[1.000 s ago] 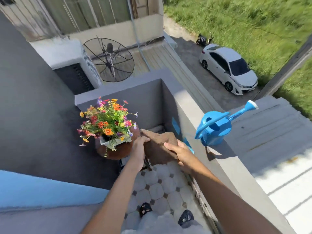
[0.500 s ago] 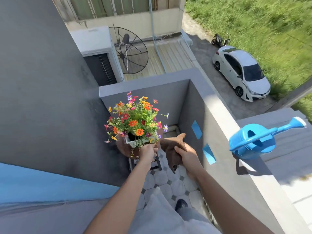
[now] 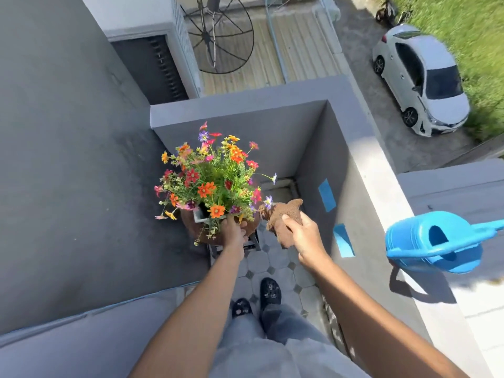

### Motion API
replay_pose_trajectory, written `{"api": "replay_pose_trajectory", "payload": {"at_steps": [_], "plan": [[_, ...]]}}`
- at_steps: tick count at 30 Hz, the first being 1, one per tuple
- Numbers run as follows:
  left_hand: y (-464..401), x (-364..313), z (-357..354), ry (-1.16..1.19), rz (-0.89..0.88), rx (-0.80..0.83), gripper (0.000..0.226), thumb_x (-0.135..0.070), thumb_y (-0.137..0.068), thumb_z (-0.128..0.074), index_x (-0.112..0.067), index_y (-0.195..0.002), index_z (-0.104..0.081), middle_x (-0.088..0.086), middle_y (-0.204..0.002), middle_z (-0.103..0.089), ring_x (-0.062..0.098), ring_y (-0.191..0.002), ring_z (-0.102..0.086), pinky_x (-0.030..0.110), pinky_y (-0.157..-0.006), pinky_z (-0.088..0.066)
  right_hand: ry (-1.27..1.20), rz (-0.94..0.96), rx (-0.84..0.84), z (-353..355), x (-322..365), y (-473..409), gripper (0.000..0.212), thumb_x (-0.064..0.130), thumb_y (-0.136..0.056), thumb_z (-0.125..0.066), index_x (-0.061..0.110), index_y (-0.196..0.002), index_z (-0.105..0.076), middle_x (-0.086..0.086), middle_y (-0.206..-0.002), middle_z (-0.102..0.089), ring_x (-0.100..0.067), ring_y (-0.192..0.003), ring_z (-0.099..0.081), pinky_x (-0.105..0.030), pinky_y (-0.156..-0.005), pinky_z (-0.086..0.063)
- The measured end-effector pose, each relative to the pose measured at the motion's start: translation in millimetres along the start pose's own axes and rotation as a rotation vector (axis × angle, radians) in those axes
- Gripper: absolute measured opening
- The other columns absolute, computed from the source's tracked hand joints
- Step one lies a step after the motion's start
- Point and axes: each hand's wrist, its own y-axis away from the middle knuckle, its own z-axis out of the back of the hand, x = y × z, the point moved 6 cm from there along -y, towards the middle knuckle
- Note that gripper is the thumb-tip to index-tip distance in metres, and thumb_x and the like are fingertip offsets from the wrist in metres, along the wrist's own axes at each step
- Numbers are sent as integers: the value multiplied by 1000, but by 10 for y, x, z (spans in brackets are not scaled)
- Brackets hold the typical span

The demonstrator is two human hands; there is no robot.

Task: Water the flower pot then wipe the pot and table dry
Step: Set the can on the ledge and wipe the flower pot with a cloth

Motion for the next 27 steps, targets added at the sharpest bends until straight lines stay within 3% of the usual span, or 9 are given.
{"api": "replay_pose_trajectory", "payload": {"at_steps": [4, 7, 10, 14, 18, 22, 25, 27], "plan": [[-129, -71, -70, 10, -9, -39, 24, -17, -101, -28, -11, -92, -50, 5, -74, -54, 12, -48, -28, 18, -35, -19, -72, -39, -41, 23, -16, -211, 17, 17, -91, -63, 25, -103, -70, 1, -105, -76, -17, -101, -70, -46, -97, -52], [-206, -105, -43, 23, 12, -61, 27, -9, -98, -26, -8, -85, -49, 7, -72, -49, 15, -49, -31, 20, -34, -22, -103, -47, -44, -3, -28, -292, 22, 19, -90, -65, 23, -111, -68, 2, -108, -74, -16, -103, -69, -43, -97, -52], [-210, -148, -25, 88, 29, -58, 32, -7, -97, -26, -10, -75, -49, 6, -72, -46, 17, -55, -38, 20, -40, -33, -89, -47, -37, -24, -99, -392, 51, 38, -79, -71, 24, -127, -60, 4, -125, -67, -16, -117, -62, -46, -102, -47], [-179, -219, 22, 116, 23, -48, 30, -10, -102, -29, -9, -90, -56, 7, -84, -53, 18, -68, -52, 28, -60, -47, -104, -22, -33, 25, -300, -631, 78, 54, -68, -72, 28, -137, -48, 9, -138, -56, -13, -128, -52, -48, -110, -39], [-52, -521, 139, 173, -38, 42, 33, -8, -102, -30, -14, -72, -42, 4, -67, -41, 7, -35, -39, 16, -35, -27, -148, 14, -24, -12, -271, -665, 78, 54, -69, -72, 28, -138, -48, 9, -140, -54, -13, -131, -49, -49, -112, -37], [271, -789, 224, 209, -61, 205, 33, 6, -94, -24, -11, -77, -47, 5, -64, -49, 6, -32, -32, 15, -35, -23, -195, 55, -40, -142, 112, -460, 85, 50, -68, -73, 20, -142, -44, 4, -145, -50, -13, -133, -47, -47, -114, -35], [478, -1031, 270, 186, -85, 285, 27, 7, -92, -27, -6, -86, -49, 15, -73, -53, 9, -33, -35, 17, -35, -27, -252, 119, -66, -229, 578, -240, 72, 36, -82, -68, 11, -144, -41, -1, -146, -48, -13, -133, -47, -40, -114, -36], [626, -1247, 324, 166, -99, 277, 23, 7, -91, -31, -9, -93, -47, 19, -86, -49, 11, -33, -34, 19, -37, -32, -304, 198, -37, -268, 877, -188, 36, 22, -94, -59, 13, -129, -59, 1, -131, -63, -10, -121, -57, -30, -104, -45]]}}
